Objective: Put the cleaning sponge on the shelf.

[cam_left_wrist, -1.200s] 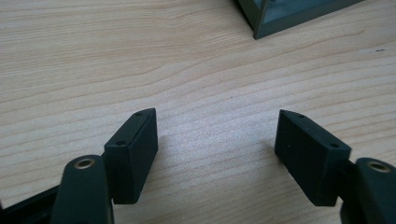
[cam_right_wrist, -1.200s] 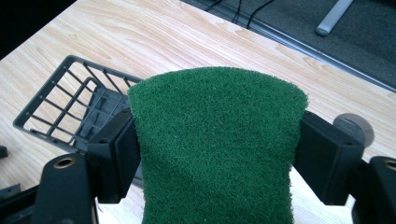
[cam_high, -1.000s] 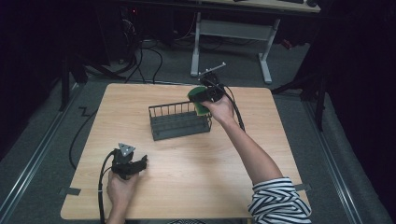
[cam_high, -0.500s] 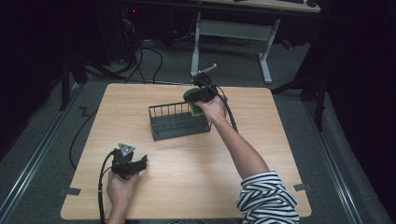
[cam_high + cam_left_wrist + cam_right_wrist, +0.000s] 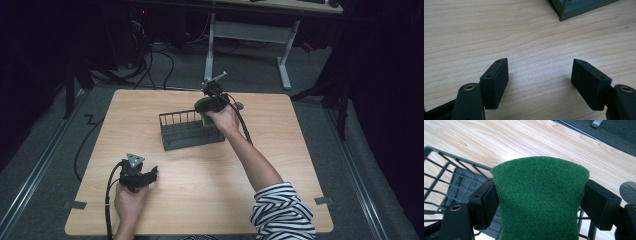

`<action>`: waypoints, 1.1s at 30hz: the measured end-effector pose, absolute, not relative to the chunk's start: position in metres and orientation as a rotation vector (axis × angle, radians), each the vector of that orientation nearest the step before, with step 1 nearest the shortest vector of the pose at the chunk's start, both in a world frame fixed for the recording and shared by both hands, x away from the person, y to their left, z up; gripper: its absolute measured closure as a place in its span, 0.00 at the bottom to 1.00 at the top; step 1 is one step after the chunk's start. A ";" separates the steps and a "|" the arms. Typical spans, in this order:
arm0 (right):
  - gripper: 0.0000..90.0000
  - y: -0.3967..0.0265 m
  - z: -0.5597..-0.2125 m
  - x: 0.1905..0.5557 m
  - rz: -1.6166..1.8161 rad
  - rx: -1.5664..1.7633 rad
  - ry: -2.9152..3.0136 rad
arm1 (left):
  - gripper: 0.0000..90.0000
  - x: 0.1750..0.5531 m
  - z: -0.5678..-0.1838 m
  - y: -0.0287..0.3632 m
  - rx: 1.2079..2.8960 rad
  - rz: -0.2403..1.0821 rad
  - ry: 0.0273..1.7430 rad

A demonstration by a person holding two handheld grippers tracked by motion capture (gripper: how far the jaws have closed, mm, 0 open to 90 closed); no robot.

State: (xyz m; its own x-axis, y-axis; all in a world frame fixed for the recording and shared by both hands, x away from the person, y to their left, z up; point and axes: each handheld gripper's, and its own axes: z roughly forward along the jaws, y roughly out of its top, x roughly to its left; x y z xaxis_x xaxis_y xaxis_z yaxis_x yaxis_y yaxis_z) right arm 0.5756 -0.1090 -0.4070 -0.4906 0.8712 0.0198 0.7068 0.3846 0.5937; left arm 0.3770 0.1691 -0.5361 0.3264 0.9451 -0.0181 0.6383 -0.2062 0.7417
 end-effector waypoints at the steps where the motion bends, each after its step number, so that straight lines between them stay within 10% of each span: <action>1: 0.24 -0.108 -0.408 0.576 0.789 1.388 2.358 | 0.34 0.377 -0.536 0.169 1.936 0.598 1.391; 33: 0.24 -0.108 -0.417 0.569 0.794 1.387 2.328 | 0.34 0.377 -0.536 0.169 1.937 0.598 1.389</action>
